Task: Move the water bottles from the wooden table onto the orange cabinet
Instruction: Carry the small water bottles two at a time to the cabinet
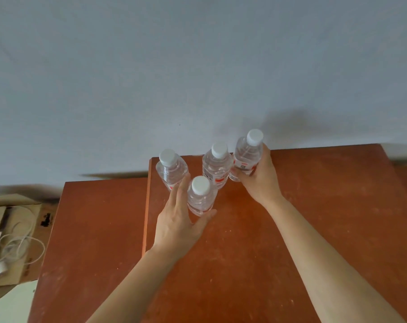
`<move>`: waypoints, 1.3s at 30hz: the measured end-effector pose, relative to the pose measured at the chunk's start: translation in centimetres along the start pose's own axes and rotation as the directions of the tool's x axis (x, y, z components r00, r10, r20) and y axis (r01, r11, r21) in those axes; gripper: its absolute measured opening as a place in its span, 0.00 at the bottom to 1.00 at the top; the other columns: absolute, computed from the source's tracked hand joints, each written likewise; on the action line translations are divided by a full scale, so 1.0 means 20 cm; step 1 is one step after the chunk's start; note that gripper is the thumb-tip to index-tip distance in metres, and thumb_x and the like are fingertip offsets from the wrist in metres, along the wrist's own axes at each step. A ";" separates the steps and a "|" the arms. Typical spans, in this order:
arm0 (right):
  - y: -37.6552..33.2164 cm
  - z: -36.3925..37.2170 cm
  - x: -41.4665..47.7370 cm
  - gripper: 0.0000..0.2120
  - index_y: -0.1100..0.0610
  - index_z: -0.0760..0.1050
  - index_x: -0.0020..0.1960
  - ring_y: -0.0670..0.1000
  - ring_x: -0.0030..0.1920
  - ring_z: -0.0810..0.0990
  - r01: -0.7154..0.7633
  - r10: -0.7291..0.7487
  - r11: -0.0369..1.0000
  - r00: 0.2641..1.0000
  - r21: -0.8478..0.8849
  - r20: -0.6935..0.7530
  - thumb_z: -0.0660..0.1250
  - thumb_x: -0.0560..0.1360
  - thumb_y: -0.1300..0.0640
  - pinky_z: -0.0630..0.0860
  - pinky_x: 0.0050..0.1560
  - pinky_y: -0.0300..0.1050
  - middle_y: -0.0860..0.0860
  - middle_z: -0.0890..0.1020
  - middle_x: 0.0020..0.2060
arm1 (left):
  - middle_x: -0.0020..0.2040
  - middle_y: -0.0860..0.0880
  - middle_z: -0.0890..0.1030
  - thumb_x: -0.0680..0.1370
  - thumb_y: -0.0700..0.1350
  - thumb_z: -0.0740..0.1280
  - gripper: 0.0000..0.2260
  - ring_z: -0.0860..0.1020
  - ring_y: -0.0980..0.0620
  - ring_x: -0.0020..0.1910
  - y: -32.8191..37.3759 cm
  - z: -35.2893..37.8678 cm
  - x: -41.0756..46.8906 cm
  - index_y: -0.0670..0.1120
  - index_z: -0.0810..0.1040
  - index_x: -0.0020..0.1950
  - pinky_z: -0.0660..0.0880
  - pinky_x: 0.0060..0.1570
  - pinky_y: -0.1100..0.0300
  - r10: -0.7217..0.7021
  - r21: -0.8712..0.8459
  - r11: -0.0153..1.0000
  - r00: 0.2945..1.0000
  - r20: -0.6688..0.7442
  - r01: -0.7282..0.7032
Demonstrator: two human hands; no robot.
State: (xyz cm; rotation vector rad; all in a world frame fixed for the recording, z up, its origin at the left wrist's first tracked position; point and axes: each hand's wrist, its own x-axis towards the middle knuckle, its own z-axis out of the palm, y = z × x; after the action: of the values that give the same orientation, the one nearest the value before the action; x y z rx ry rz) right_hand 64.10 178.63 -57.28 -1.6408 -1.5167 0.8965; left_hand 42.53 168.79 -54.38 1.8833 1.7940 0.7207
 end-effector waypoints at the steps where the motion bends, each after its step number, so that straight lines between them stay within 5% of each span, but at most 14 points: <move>1: -0.03 -0.02 -0.03 0.42 0.47 0.60 0.77 0.40 0.69 0.71 -0.011 0.011 1.000 1.000 -0.016 0.009 0.80 0.71 0.47 0.72 0.68 0.42 0.45 0.72 0.71 | 0.74 0.49 0.70 0.73 0.65 0.71 0.41 0.78 0.47 0.63 0.02 -0.04 -0.01 0.50 0.58 0.78 0.77 0.44 0.59 -0.001 0.023 1.000 1.000 0.005 0.001; 5: -0.25 -0.15 -0.14 0.50 0.48 0.41 0.82 0.48 0.80 0.55 0.010 -0.008 0.987 1.000 -0.160 0.011 0.74 0.76 0.46 0.58 0.74 0.50 0.48 0.52 0.82 | 0.70 0.49 0.75 0.78 0.69 0.59 0.34 0.81 0.47 0.59 0.14 -0.32 -0.05 0.51 0.60 0.78 0.82 0.47 0.50 0.054 0.019 0.998 0.994 -0.098 -0.053; 9: -0.59 -0.33 -0.19 0.34 0.56 0.50 0.82 0.54 0.80 0.58 0.268 -0.306 0.919 0.947 -0.288 -0.097 0.63 0.83 0.50 0.66 0.76 0.55 0.55 0.57 0.80 | 0.71 0.44 0.74 0.83 0.62 0.54 0.28 0.76 0.42 0.67 0.27 -0.67 0.00 0.46 0.65 0.76 0.78 0.57 0.42 0.076 0.099 0.994 0.963 -0.260 -0.052; 13: -1.21 -0.54 -0.21 0.26 0.58 0.60 0.78 0.56 0.76 0.66 0.486 -0.558 0.816 0.805 -0.313 -0.203 0.60 0.84 0.48 0.73 0.70 0.58 0.57 0.65 0.77 | 0.70 0.42 0.74 0.84 0.57 0.54 0.25 0.74 0.41 0.67 0.49 -1.21 0.03 0.44 0.66 0.76 0.74 0.60 0.41 0.183 0.225 0.971 0.860 -0.477 -0.082; 18: -1.96 -0.57 -0.32 0.24 0.62 0.66 0.75 0.58 0.75 0.68 0.742 -0.796 0.605 0.552 -0.290 -0.247 0.60 0.84 0.51 0.69 0.73 0.55 0.60 0.70 0.74 | 0.70 0.41 0.73 0.84 0.56 0.55 0.25 0.72 0.41 0.67 0.66 -1.91 -0.24 0.42 0.67 0.76 0.71 0.61 0.44 0.274 0.415 0.909 0.683 -0.678 0.048; 27: -2.69 0.20 -1.11 0.22 0.61 0.70 0.73 0.58 0.72 0.71 0.965 -0.959 0.255 0.261 0.067 -0.110 0.61 0.84 0.50 0.68 0.71 0.52 0.60 0.72 0.73 | 0.73 0.41 0.69 0.83 0.59 0.54 0.26 0.69 0.40 0.70 0.49 -2.57 -1.47 0.45 0.66 0.76 0.69 0.64 0.40 0.080 0.379 0.716 0.471 -0.878 0.586; 33: -3.07 0.57 -1.98 0.22 0.61 0.71 0.72 0.58 0.70 0.73 0.968 -0.997 0.017 0.036 0.252 -0.071 0.61 0.84 0.49 0.69 0.70 0.53 0.59 0.72 0.73 | 0.73 0.41 0.69 0.83 0.58 0.54 0.25 0.70 0.40 0.70 0.42 -2.86 -2.45 0.46 0.65 0.76 0.70 0.64 0.40 0.042 0.254 0.564 0.280 -0.959 0.786; 39: -3.34 1.03 -3.04 0.22 0.60 0.72 0.72 0.58 0.67 0.76 0.913 -0.995 -0.089 -0.060 0.398 -0.084 0.61 0.83 0.48 0.70 0.68 0.53 0.59 0.73 0.72 | 0.73 0.40 0.70 0.83 0.57 0.55 0.25 0.69 0.40 0.71 0.29 -3.08 -3.57 0.45 0.66 0.76 0.69 0.66 0.40 0.087 0.188 0.405 0.167 -0.982 0.895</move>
State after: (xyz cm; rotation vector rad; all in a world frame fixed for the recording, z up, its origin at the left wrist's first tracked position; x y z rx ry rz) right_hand 9.03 122.29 -8.61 0.2450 -1.9890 0.3578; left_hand 5.96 94.73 -8.31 0.7523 3.8919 0.8444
